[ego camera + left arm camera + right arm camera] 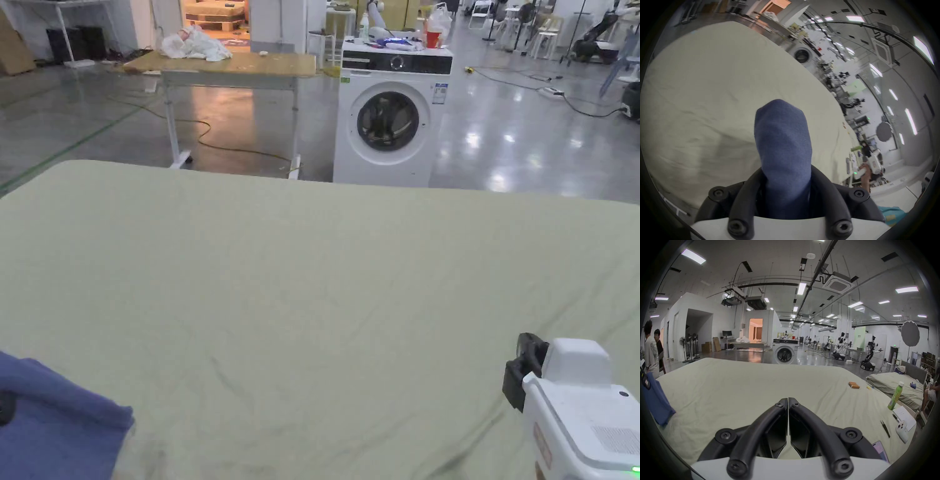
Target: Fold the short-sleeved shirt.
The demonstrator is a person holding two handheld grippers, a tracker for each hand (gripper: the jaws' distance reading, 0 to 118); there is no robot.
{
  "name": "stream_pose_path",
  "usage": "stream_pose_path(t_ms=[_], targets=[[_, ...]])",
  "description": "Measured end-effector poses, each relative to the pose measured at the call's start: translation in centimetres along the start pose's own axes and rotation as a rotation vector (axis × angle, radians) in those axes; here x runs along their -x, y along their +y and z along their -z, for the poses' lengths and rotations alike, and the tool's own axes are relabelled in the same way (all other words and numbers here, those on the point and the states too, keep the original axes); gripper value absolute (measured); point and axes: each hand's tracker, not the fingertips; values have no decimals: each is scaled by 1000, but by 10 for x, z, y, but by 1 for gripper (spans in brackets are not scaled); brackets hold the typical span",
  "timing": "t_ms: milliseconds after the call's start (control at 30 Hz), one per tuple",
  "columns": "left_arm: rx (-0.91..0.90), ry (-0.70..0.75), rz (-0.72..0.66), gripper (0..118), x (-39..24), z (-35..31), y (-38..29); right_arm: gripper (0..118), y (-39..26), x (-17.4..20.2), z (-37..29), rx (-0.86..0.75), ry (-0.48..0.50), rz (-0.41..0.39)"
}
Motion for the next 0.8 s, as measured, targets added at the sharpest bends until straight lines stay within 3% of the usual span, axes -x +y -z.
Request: stream_pose_path(t_ms=[100, 233, 367, 433, 467, 500, 633, 800], targets=[[-25, 103, -38, 18, 32, -21, 16, 0, 9, -12, 3, -14, -23, 10], [-18, 220, -83, 19, 26, -29, 8, 0, 11, -19, 3, -16, -40, 20], [-10, 314, -84, 31, 51, -19, 9, 0, 3, -19, 4, -1, -39, 17], [-30, 400, -49, 65, 71, -18, 18, 0, -2, -19, 5, 19, -31, 20], [-33, 421, -44, 77, 73, -19, 20, 0, -3, -17, 4, 25, -31, 24], [-32, 467, -56, 81, 74, -21, 23, 0, -5, -17, 4, 31, -25, 27], [-110, 569, -28, 80, 75, -35, 29, 0, -14, -13, 3, 48, -12, 19], [-197, 703, 107, 80, 55, -33, 35, 0, -21, -11, 3, 66, 2, 28]])
